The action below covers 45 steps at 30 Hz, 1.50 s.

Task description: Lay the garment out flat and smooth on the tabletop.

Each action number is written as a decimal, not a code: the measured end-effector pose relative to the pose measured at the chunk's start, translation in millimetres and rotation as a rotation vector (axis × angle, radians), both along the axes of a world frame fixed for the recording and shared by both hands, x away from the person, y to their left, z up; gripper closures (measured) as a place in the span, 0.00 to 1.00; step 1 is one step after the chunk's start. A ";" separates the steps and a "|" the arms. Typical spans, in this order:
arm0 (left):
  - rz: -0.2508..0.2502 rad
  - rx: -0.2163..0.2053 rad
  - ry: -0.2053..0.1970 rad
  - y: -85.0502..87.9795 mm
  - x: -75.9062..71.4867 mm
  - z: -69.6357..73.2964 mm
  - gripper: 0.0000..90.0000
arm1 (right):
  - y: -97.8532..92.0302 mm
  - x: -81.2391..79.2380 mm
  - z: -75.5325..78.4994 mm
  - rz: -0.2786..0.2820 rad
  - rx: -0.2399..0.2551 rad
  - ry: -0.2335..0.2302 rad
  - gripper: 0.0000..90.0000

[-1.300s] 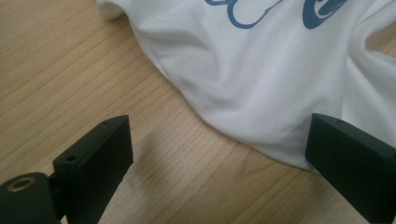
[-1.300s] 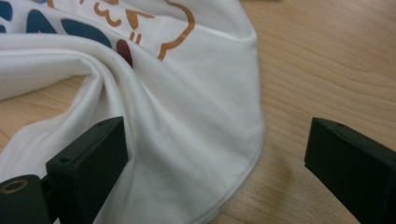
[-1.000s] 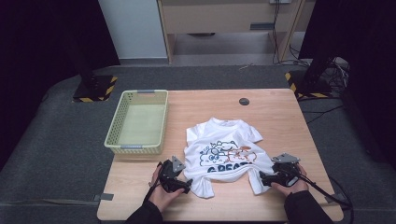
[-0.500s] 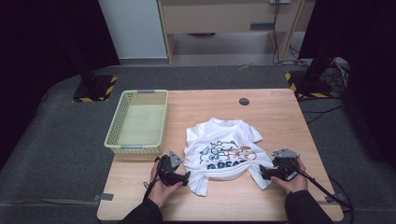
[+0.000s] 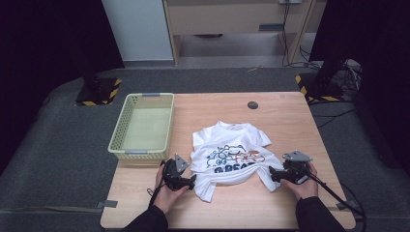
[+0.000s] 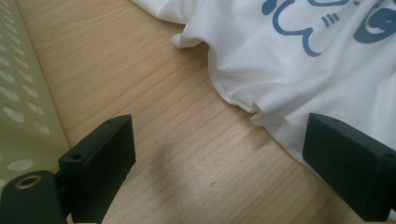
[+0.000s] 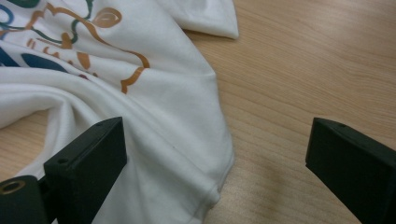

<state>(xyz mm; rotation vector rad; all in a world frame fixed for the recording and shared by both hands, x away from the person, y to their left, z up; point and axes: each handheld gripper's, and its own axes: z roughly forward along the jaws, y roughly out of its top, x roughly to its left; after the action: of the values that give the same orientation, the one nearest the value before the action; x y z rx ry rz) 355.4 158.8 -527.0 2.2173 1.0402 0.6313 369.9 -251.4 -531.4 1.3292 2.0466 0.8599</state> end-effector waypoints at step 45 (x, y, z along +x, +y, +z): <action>-0.175 0.015 0.093 -22.2 -40.7 -0.3 0.05 | 8.0 -40.5 -3.1 0.134 -0.049 0.069 0.03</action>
<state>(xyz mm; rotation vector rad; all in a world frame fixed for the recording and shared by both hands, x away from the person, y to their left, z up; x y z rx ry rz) 314.7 136.7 -527.2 2.3391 0.8762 0.4641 329.4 -243.3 -534.5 1.2218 2.2170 0.8256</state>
